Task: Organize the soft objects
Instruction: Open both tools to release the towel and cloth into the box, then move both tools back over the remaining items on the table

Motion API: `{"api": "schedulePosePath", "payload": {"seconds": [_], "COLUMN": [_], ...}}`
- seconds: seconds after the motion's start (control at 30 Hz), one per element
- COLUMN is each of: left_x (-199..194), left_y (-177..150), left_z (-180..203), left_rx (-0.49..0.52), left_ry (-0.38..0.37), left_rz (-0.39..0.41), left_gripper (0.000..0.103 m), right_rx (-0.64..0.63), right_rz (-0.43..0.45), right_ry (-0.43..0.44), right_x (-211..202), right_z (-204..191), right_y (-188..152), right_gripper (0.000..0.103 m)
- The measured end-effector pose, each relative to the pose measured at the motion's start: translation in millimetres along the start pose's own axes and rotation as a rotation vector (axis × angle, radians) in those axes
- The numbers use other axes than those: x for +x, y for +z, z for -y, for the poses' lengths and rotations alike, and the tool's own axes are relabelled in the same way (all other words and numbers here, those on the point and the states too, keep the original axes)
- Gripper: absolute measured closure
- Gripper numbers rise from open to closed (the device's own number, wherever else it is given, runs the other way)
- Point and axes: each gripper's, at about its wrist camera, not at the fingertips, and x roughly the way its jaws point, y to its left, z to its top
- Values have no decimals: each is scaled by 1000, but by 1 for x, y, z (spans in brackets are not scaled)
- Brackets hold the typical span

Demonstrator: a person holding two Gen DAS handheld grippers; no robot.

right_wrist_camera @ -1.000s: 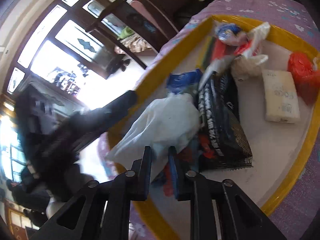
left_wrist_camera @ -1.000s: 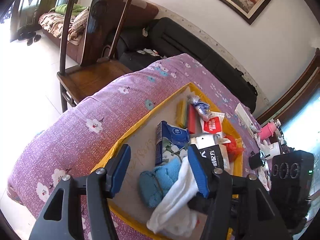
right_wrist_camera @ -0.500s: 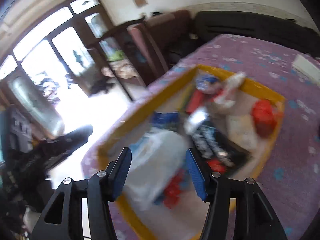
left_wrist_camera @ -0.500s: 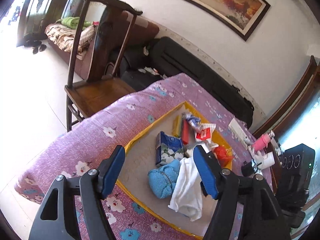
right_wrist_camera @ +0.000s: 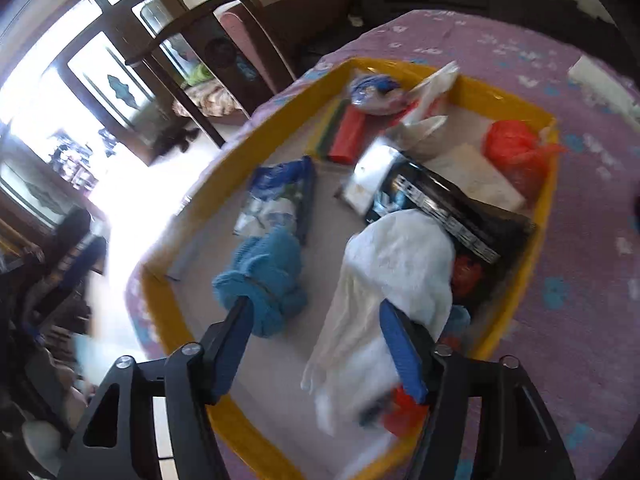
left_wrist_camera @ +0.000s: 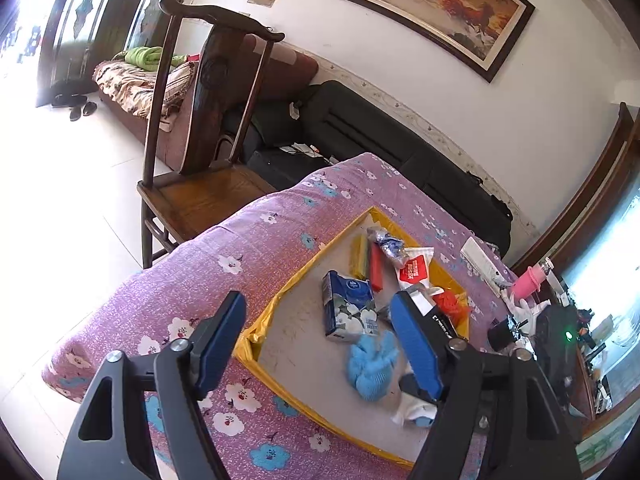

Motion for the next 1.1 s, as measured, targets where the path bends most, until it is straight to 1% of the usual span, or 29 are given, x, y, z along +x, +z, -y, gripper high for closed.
{"api": "schedulePosePath", "payload": {"seconds": [0.03,0.07,0.1,0.13,0.17,0.2,0.23,0.27,0.3,0.37,0.47,0.5,0.53,0.6,0.67,0.7,0.8,0.83,0.9,0.93,0.97,1.0,1.07,1.1], "left_x": [1,3,3,2,0,-2,-4,-5,-6,-5,-4,-3,-3,-3,-4,-5,-6,-6,-3,-2,-1,-1,1,1], "left_y": [-1,-2,-4,-5,-6,-6,-6,-6,-7,-9,-13,-14,-14,-15,-16,-16,-17,-17,-19,-20,-21,-22,-23,-23], "left_z": [2,4,5,5,6,6,6,5,5,7,13,16,18,22,25,25,27,28,30,31,32,34,35,35], "left_rx": [3,5,8,15,24,31,37,39,38,37,54,61,69,82,94,101,116,116,117,118,121,124,125,124], "left_ry": [-4,-8,-10,-9,-3,8,21,32,35,30,18,16,15,17,25,32,48,45,37,33,30,27,21,20], "left_rz": [-4,-9,-13,-14,-10,-3,6,13,16,12,-2,-5,-8,-10,-7,-1,8,6,-3,-8,-11,-14,-25,-30], "left_gripper": [27,27,27,27,27,27,27,27,27,27,27,27,27,27,27,27,25,25,25,25,25,25,25,25], "right_rx": [-9,-5,8,16,22,27,34,43,58,92,101,100,52,-7,-26,-28,8,26,54,68,87,109,120,116], "right_rz": [-2,8,40,75,113,151,179,188,183,151,48,20,30,-14,0,26,156,183,206,197,173,135,43,-27], "right_ry": [47,115,164,176,165,133,97,78,81,127,195,220,189,223,254,255,121,70,8,9,31,82,155,187], "right_x": [-4,-12,-22,-31,-41,-50,-56,-53,-51,-39,-1,7,12,18,12,6,-20,-24,-24,-19,-12,-4,22,37], "right_z": [-1,-1,3,6,9,14,20,28,32,37,30,25,14,-2,-8,-8,9,17,28,32,36,38,36,30], "right_y": [-2,-2,1,0,2,4,6,14,17,17,15,10,8,8,10,13,26,33,44,49,53,55,54,53], "right_gripper": [32,32,32,31,26,21,19,19,18,18,18,15,13,9,9,9,9,9,9,9,9,9,9,9]}}
